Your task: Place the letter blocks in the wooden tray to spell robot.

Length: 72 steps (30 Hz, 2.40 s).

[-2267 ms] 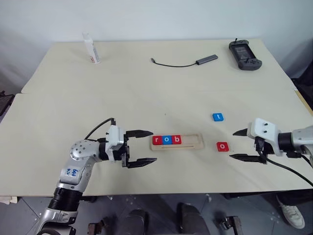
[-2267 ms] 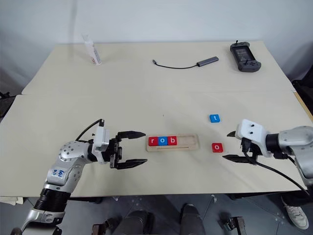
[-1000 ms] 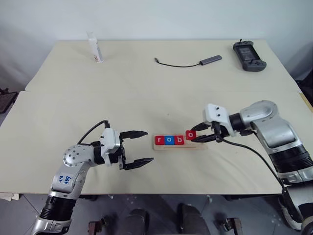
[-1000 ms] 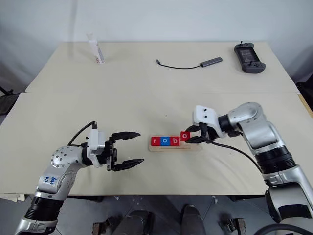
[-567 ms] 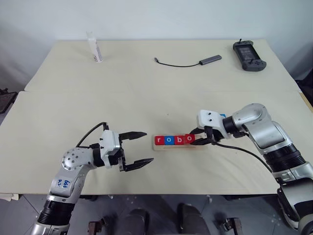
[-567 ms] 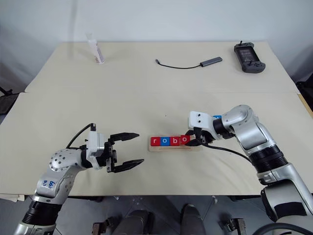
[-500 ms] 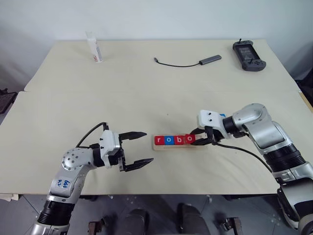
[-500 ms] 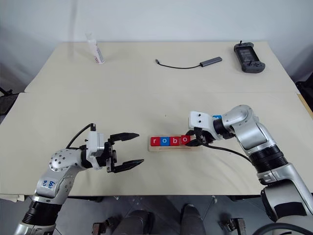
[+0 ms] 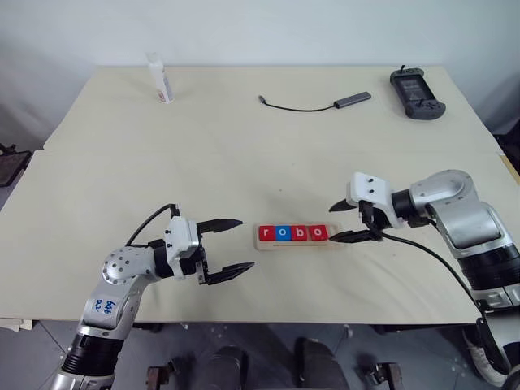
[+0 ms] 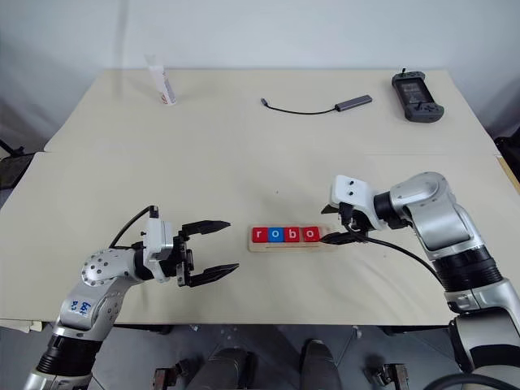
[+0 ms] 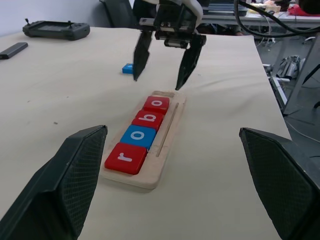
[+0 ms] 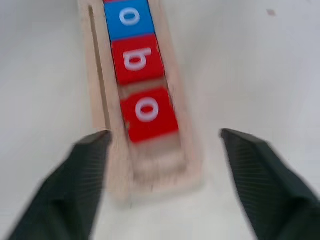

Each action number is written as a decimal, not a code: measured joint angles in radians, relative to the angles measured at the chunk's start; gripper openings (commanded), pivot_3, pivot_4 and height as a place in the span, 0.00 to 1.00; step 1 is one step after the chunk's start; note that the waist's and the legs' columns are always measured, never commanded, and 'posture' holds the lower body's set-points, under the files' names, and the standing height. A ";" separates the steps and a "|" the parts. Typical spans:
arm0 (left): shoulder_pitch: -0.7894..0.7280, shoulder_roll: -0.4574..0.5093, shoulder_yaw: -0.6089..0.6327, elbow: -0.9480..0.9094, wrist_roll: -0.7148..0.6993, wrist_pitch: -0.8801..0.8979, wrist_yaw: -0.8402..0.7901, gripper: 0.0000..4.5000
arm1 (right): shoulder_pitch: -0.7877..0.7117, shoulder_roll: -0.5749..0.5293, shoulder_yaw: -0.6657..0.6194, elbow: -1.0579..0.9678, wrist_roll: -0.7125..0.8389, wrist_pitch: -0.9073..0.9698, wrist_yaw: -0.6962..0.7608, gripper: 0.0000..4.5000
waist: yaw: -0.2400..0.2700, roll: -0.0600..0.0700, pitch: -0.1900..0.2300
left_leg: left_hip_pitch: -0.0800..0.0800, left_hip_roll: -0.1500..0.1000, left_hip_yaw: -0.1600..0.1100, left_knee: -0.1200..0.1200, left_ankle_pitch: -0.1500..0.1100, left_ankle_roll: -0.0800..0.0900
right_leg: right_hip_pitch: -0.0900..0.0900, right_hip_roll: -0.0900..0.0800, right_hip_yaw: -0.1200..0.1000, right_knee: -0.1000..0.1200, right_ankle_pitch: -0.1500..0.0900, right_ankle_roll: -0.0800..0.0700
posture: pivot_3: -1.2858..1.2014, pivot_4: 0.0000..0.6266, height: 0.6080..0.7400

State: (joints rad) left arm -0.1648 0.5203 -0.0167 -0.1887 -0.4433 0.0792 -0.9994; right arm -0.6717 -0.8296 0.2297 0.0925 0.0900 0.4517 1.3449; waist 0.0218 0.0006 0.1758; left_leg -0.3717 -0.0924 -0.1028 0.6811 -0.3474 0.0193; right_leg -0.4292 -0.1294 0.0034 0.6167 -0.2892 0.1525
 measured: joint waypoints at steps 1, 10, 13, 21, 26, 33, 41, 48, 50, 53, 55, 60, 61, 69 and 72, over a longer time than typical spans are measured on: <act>-0.002 0.000 0.000 0.000 0.000 0.000 -0.001 1.00 | 0.010 0.000 0.000 -0.004 -0.001 0.006 -0.007 0.47 | -0.002 0.000 0.000 | 0.000 0.000 0.000 0.000 0.000 0.000 | 0.000 0.000 0.000 0.000 0.000 0.000 | 0.52 0.24 1.00; -0.015 0.000 0.000 0.003 0.000 -0.001 -0.012 1.00 | 0.020 0.020 0.024 -0.009 -0.021 0.009 -0.062 0.01 | -0.003 0.000 0.000 | 0.000 0.000 0.000 0.000 0.000 0.000 | 0.000 0.000 0.000 0.000 0.000 0.000 | 0.52 0.24 1.00; -0.015 0.000 0.000 0.003 0.000 -0.001 -0.016 1.00 | 0.020 0.039 0.042 -0.016 -0.020 0.017 -0.071 0.01 | -0.002 0.000 0.000 | 0.000 0.000 0.000 0.000 0.000 0.000 | 0.000 0.000 0.000 0.000 0.000 0.000 | 0.52 0.24 1.00; -0.015 0.000 0.000 0.003 0.000 -0.001 -0.014 1.00 | 0.020 0.058 0.045 -0.047 -0.020 0.039 -0.085 0.01 | -0.001 0.000 0.000 | 0.000 0.000 0.000 0.000 0.000 0.000 | 0.000 0.000 0.000 0.000 0.000 0.000 | 0.52 0.24 1.00; -0.017 0.000 0.000 0.004 0.000 -0.003 -0.014 1.00 | 0.049 0.028 -0.005 -0.077 -0.003 0.044 -0.105 0.01 | 0.001 0.000 0.000 | 0.000 0.000 0.000 0.000 0.000 0.000 | 0.000 0.000 0.000 0.000 0.000 0.000 | 0.52 0.24 1.00; -0.055 0.001 0.003 0.080 0.001 -0.027 -0.043 1.00 | 0.446 0.036 -0.458 -0.313 0.158 0.031 -0.236 0.41 | 0.025 0.000 0.000 | -0.001 -0.001 -0.001 -0.001 -0.001 0.001 | 0.001 0.000 -0.002 0.002 0.000 0.000 | 0.52 0.24 1.00; -0.163 -0.021 0.002 0.236 0.006 -0.060 -0.089 1.00 | 0.976 0.311 -0.825 -0.459 0.231 -0.198 -0.410 1.00 | 0.024 0.000 0.000 | 0.003 -0.001 0.002 0.000 0.000 0.001 | 0.002 0.000 0.002 0.002 0.000 0.000 | 0.52 0.24 1.00; -0.208 -0.037 -0.002 0.279 0.011 -0.070 -0.122 1.00 | 1.022 0.394 -0.861 -0.435 0.242 -0.310 -0.538 1.00 | -0.024 0.000 -0.001 | 0.006 0.001 0.004 0.000 0.001 -0.001 | 0.002 0.002 0.004 0.005 0.000 0.000 | 0.52 0.24 1.00; -0.208 -0.037 -0.001 0.280 0.010 -0.061 -0.123 1.00 | 0.975 0.385 -0.827 -0.434 0.249 -0.292 -0.559 1.00 | -0.028 0.000 -0.001 | 0.006 0.001 0.004 0.000 0.001 -0.002 | 0.002 0.002 0.005 0.006 0.000 0.000 | 0.52 0.24 1.00; -0.209 -0.038 0.004 0.279 0.010 -0.044 -0.106 1.00 | 0.849 0.320 -0.745 -0.433 0.276 -0.181 -0.588 1.00 | -0.023 0.000 -0.001 | 0.006 0.001 0.003 0.000 0.002 -0.002 | 0.002 0.001 0.004 0.006 0.000 0.000 | 0.52 0.24 1.00; -0.210 -0.038 0.007 0.276 0.010 -0.042 -0.099 1.00 | 0.762 0.267 -0.703 -0.419 0.276 -0.102 -0.611 1.00 | -0.021 0.000 -0.001 | 0.006 0.000 0.003 0.001 0.002 -0.002 | 0.002 0.001 0.004 0.006 0.000 0.000 | 0.52 0.24 1.00; -0.163 -0.035 0.017 0.237 0.011 -0.048 -0.092 1.00 | 0.445 0.220 -0.559 -0.282 0.283 0.155 -0.701 1.00 | -0.023 0.000 -0.001 | 0.003 0.000 0.001 0.001 0.002 -0.001 | 0.000 0.000 0.003 0.005 0.000 0.000 | 0.52 0.24 1.00; -0.157 -0.037 0.016 0.228 0.011 -0.049 -0.090 1.00 | 0.407 0.217 -0.536 -0.261 0.277 0.176 -0.711 1.00 | -0.023 0.000 -0.001 | 0.003 0.001 0.001 0.000 0.002 -0.002 | 0.000 0.000 0.002 0.005 0.000 -0.001 | 0.52 0.24 1.00; -0.092 -0.041 0.017 0.159 0.012 -0.046 -0.055 1.00 | 0.187 0.275 -0.368 0.050 0.148 0.191 -0.851 1.00 | -0.022 0.000 -0.001 | 0.002 -0.001 0.001 0.000 0.002 0.000 | 0.000 -0.001 0.001 0.005 0.000 -0.001 | 0.52 0.24 1.00; -0.086 -0.040 0.017 0.137 0.012 -0.045 -0.042 1.00 | 0.138 0.294 -0.360 0.099 0.106 0.176 -0.930 1.00 | -0.024 0.000 -0.001 | 0.002 -0.001 0.001 0.000 0.002 -0.001 | 0.000 0.000 0.001 0.005 0.000 -0.001 | 0.52 0.24 1.00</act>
State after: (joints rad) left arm -0.2507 0.4800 0.0005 -0.0520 -0.4317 0.0340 -1.0410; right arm -0.5340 -0.5354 -0.1304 0.1911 0.1956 0.6281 0.4148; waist -0.0019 0.0010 0.1752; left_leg -0.3697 -0.0933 -0.1021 0.6813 -0.3458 0.0186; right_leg -0.4293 -0.1297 0.0047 0.6221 -0.2894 0.1520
